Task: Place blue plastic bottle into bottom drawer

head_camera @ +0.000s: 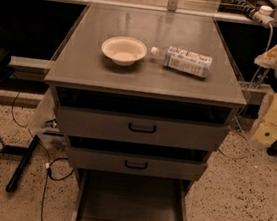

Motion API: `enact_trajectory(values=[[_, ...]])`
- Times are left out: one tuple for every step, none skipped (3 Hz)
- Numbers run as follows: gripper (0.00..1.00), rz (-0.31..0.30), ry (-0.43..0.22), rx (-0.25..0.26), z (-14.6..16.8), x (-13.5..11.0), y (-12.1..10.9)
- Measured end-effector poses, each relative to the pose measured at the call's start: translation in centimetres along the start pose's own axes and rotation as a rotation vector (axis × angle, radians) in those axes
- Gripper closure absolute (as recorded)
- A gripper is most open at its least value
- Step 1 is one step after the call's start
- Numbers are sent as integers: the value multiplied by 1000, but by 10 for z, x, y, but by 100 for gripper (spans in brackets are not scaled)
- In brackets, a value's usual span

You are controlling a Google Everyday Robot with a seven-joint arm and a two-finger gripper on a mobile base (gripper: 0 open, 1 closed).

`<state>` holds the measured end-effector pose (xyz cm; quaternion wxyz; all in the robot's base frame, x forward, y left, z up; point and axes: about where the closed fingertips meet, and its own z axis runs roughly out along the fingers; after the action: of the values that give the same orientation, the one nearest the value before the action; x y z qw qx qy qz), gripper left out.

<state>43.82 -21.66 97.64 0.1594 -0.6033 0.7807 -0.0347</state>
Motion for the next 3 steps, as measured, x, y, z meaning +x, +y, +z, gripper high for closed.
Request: enact_trajectory(values=[[0,-4,-5,7,-1,-2,-2],[0,-30,-51,70,0,-13,-18],[0,-66,-136,136,10,-23,-38]])
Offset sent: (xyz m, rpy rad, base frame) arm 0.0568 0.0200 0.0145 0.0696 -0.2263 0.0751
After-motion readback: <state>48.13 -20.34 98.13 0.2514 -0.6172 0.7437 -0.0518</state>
